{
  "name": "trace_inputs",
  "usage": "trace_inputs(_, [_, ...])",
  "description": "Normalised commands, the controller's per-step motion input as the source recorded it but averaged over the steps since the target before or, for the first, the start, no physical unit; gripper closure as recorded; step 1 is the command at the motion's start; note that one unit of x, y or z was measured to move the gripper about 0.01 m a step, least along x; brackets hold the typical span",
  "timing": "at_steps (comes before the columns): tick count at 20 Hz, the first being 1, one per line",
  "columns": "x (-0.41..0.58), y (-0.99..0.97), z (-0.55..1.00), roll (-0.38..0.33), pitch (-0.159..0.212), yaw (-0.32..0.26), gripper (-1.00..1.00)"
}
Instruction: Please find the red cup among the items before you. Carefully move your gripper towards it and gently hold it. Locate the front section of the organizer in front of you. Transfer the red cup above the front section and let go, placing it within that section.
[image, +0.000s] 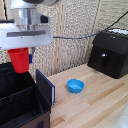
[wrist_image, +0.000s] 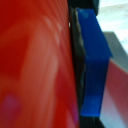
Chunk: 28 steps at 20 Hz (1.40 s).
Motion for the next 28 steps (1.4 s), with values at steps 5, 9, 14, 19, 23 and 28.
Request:
trace_inputs(5, [-0.168,0.38,-0.54,-0.109,-0.06,0.0,1.0])
trace_inputs(9, [-0.08,0.24,-0.6,-0.2,-0.161,0.031,1.0])
trace_inputs(14, [-0.044,0.19,-0.36,-0.18,-0.269,0.057,1.0])
trace_inputs(19, [0.002,0.07,-0.11,-0.062,-0.114,0.037,-1.0])
trace_inputs(23, [0.096,-0.01,-0.04,-0.014,-0.083,0.056,-1.0])
trace_inputs(28, [0.258,-0.23,0.11,0.049,-0.032,0.023,-1.0])
